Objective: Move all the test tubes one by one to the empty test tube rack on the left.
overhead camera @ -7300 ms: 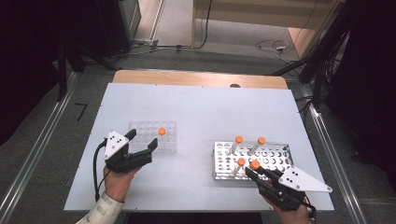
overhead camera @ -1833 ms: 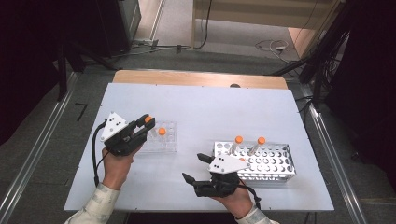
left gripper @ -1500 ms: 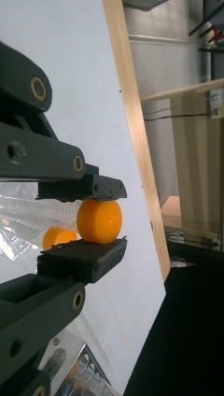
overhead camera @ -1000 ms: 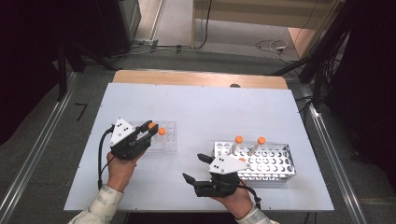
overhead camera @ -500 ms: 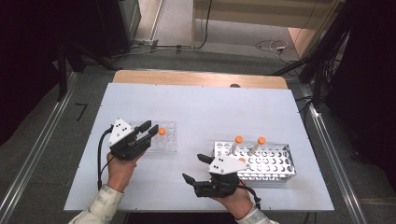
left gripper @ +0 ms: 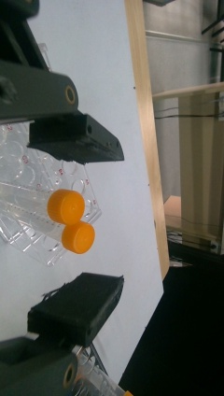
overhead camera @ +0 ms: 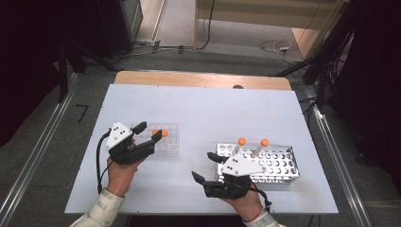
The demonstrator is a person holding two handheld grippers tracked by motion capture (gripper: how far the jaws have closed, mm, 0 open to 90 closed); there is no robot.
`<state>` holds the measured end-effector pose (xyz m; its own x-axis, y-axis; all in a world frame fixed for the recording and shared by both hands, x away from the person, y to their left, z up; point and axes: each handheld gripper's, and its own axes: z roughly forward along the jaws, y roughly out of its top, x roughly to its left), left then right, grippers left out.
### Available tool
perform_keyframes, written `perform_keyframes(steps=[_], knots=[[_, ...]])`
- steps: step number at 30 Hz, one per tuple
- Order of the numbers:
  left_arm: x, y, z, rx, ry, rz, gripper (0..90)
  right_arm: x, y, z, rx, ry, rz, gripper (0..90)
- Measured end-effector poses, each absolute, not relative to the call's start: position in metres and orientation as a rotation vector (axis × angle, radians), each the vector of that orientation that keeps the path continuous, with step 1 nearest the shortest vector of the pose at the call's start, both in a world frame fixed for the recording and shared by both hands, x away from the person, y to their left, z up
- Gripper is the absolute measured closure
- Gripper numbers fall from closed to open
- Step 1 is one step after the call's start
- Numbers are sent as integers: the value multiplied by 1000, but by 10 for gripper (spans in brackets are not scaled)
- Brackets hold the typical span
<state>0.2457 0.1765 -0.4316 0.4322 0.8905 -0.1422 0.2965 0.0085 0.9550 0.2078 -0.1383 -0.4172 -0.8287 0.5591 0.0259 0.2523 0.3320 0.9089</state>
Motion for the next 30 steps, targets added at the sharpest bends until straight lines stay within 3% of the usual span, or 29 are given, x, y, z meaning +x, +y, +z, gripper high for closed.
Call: perform_keyframes(steps=[10,30], knots=[[243,175,-430,1530,1102,670,192,207,-167,-409,776,2235,1502,258],[243,173,-433,1536,1126,688,148,210,-218,-423,913,2136,1449,263]])
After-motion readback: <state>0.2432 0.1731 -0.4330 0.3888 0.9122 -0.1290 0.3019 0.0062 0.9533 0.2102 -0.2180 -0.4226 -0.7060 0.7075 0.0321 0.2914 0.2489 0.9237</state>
